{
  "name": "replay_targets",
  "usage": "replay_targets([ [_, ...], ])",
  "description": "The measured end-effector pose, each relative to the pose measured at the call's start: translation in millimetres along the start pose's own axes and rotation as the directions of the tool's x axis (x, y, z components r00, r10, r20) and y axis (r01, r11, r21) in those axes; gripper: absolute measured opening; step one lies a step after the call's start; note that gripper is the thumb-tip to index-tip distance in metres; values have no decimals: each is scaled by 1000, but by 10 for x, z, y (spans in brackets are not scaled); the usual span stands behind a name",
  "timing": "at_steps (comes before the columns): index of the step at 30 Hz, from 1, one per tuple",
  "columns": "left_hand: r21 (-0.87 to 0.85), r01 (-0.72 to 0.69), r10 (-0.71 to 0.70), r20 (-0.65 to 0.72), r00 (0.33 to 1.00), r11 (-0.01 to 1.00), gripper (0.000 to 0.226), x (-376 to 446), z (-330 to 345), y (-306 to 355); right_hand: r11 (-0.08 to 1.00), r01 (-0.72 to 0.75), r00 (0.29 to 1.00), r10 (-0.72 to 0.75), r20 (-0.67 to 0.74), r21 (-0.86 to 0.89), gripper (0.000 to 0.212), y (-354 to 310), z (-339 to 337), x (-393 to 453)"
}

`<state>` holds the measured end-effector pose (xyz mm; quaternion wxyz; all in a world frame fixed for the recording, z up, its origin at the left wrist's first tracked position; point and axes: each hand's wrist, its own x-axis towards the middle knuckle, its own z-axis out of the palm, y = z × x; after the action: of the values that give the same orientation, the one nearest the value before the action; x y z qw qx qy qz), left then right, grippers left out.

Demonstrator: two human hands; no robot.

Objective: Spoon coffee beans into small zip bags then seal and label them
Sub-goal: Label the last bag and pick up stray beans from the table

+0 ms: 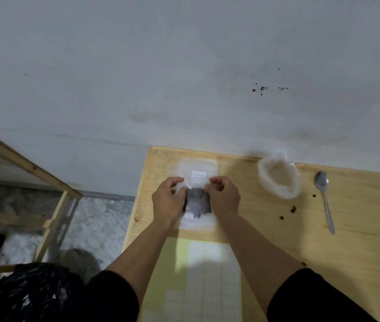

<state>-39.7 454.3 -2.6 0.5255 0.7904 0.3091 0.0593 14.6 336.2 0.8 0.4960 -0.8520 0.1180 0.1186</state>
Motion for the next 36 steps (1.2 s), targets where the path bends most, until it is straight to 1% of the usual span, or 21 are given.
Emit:
replay_targets([
  [2,-17,19,-19,-10,1000,1000,22,9,2,7,999,10,1000,-10,-20,33,19,-15,58,3],
  [4,-27,37,-37,-10,999,999,22,21,6,11,999,14,999,-13,-41,29,21,-23,99,-7],
  [10,6,62,-62,0,998,998,21,48,5,6,999,-39,999,40,-25,27,17,11,82,-34],
  [13,-24,91,-91,12,996,996,20,37,10,-5,999,-31,999,31,-24,14,18,17,63,-58],
  [17,-71,68,-65,47,997,995,18,54,-3,-26,1000,-6,1000,5,-28,-25,21,29,41,-84],
  [21,-63,1,5,86,996,998,21,50,-67,-64,997,20,1000,-20,0,-73,25,32,13,-119],
  [26,-13,-70,71,85,994,997,20,15,-166,-7,995,29,999,-26,33,-95,38,-35,-54,-198],
  [30,-13,-159,160,56,986,987,20,-70,-244,116,985,48,999,-49,-3,-168,38,-29,-192,-292],
  [36,49,-333,319,193,928,941,21,-406,-180,200,950,71,989,-106,-101,-305,30,203,-495,-604],
])
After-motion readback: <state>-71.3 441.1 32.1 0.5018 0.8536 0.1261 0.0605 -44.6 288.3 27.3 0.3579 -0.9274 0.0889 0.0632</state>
